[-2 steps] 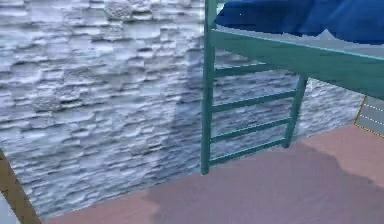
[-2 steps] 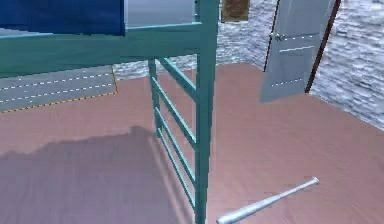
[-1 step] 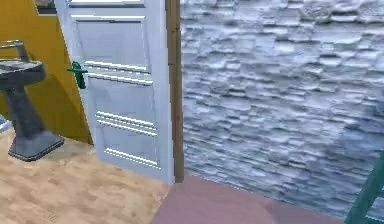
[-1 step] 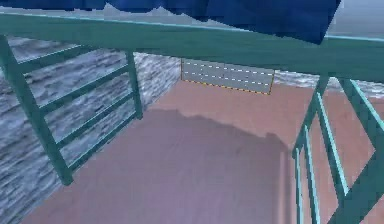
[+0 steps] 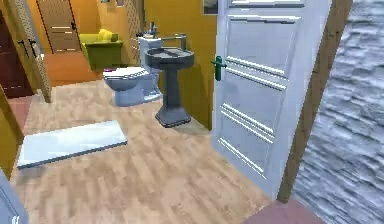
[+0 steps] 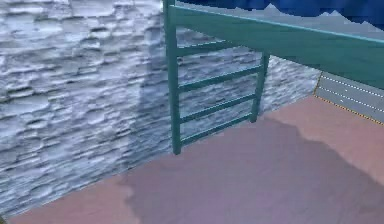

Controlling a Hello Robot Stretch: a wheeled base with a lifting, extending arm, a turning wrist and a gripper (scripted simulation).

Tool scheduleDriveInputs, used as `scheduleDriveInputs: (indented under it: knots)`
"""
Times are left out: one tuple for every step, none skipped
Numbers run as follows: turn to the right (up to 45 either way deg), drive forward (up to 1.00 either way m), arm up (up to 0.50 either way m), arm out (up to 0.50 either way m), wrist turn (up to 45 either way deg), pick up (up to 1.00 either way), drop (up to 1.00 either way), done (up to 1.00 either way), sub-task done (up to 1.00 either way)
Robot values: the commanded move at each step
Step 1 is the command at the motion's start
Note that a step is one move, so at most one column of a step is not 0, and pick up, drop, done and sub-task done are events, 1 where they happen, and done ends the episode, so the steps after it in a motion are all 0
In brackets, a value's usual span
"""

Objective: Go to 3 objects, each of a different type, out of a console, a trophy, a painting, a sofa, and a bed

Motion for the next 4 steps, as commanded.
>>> scheduleDriveInputs:
  knots:
    - [0.0,1.00,0.00,0.00,0.0,0.00,0.00,0.00,0.00]
    - [0.0,0.40,0.00,0.00,0.0,0.00,0.00,0.00,0.00]
    - [15.0,0.00,0.00,0.00,0.0,0.00,0.00,0.00,0.00]
    - [0.0,0.00,0.00,0.00,0.0,0.00,0.00,0.00,1.00]
